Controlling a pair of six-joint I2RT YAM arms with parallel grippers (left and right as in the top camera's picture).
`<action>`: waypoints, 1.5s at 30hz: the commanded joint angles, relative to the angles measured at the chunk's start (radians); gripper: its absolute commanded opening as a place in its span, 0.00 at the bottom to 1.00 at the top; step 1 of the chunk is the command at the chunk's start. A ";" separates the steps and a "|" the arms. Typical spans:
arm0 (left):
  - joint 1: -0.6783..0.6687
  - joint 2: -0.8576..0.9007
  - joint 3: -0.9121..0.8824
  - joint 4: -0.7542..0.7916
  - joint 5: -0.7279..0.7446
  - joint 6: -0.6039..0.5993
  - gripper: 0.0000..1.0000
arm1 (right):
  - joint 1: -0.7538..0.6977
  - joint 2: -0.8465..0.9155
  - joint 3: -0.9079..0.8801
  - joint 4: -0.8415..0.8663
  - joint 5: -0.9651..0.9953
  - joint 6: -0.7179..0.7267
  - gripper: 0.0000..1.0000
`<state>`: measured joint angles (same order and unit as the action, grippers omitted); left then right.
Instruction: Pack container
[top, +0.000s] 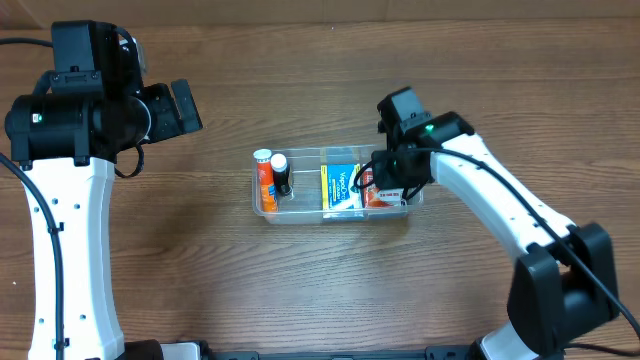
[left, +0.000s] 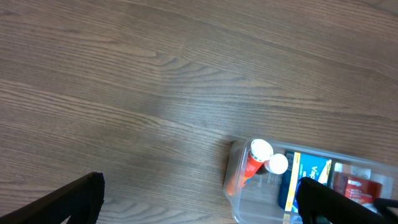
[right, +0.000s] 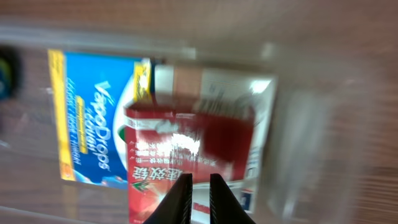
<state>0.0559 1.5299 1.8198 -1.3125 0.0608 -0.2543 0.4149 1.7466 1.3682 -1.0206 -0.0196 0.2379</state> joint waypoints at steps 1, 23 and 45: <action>0.003 0.000 0.000 0.002 0.012 0.016 1.00 | 0.001 -0.145 0.126 -0.021 0.124 -0.001 0.18; -0.148 0.187 0.000 0.038 0.158 0.233 1.00 | -0.405 -0.315 0.157 -0.137 0.017 -0.001 0.67; -0.148 0.491 0.000 0.086 0.111 0.213 1.00 | -0.406 -0.315 0.157 -0.139 0.017 -0.002 0.67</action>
<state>-0.0875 1.9926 1.8198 -1.2278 0.1936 -0.0483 0.0128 1.4334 1.5127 -1.1625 0.0036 0.2356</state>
